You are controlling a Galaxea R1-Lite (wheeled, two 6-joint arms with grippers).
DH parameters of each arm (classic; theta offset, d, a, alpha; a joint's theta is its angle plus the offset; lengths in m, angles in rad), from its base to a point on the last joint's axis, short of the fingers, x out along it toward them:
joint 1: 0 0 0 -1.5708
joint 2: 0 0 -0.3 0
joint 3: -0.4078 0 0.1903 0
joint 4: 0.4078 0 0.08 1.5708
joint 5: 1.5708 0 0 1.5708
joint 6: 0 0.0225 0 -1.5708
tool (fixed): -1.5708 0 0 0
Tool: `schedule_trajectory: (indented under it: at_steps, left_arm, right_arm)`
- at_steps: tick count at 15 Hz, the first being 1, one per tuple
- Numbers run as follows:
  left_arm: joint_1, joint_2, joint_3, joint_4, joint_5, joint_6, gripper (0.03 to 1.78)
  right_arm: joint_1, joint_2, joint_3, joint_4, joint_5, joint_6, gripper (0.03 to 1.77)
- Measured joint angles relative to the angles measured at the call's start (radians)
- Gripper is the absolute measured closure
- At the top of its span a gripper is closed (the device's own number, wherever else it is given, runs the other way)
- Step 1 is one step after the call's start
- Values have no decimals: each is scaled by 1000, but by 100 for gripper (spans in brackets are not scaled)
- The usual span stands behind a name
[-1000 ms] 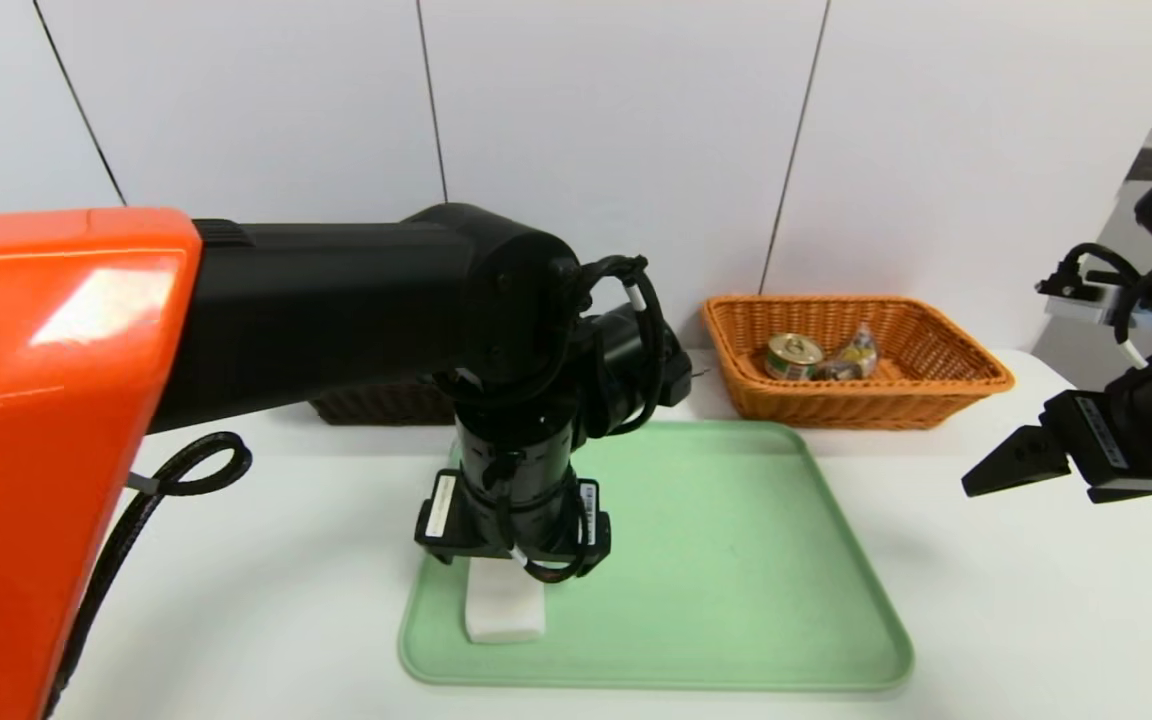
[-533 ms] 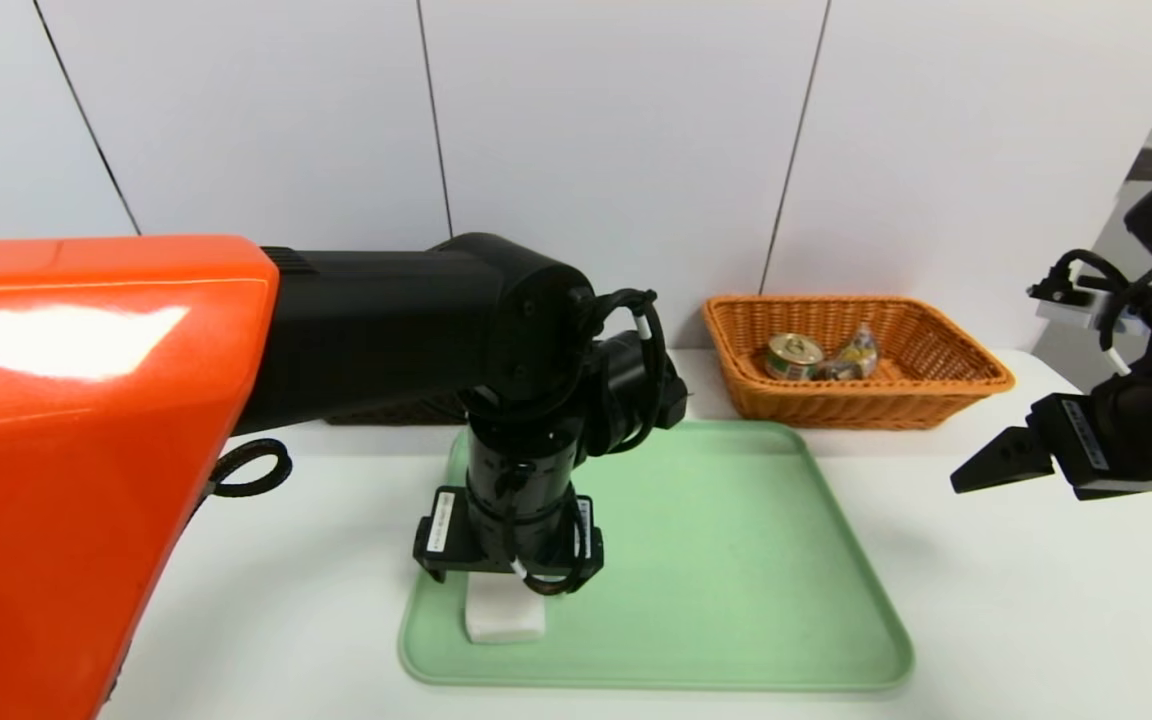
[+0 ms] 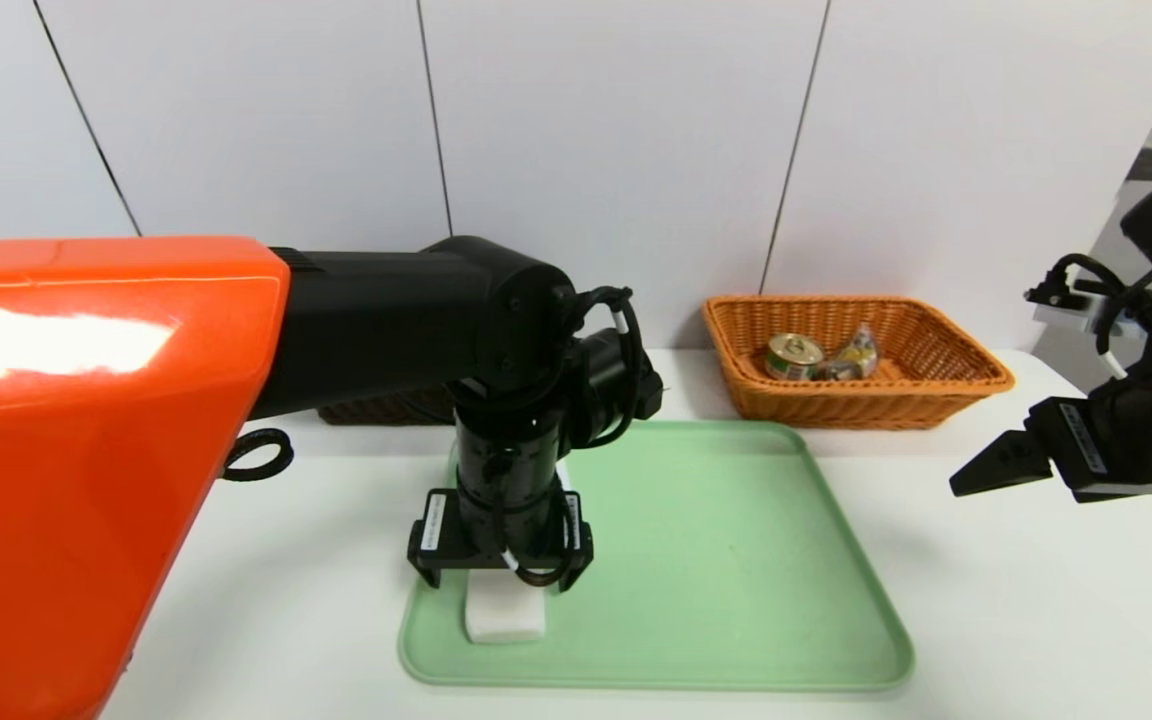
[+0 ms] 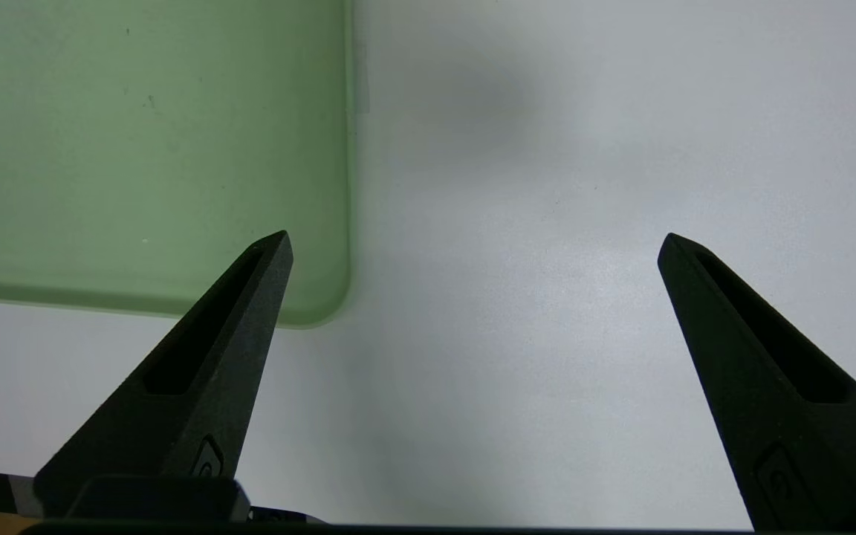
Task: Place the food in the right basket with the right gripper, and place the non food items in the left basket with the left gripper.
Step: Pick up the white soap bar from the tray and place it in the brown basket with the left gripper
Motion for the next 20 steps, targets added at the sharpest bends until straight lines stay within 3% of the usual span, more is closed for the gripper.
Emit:
schedule_trajectory:
  at_steps: [5,8,14,17,20]
  left_arm:
    - [12,9,0,-10,0,1,12]
    - [16,11,0,-19,-46,3,12]
    - [49,16,11,-46,-66,9,12]
    - [74,15,19,-73,-127,11,12]
    - [89,15,28,-83,-131,11,12]
  right_arm:
    - [0,-5,11,-2,0,-2,10]
    - [-1,-10,17,-1,0,-2,10]
    - [-1,-16,21,-1,1,-4,10]
    - [-1,-16,26,-1,0,-6,10]
    - [0,-14,29,-1,1,-7,10]
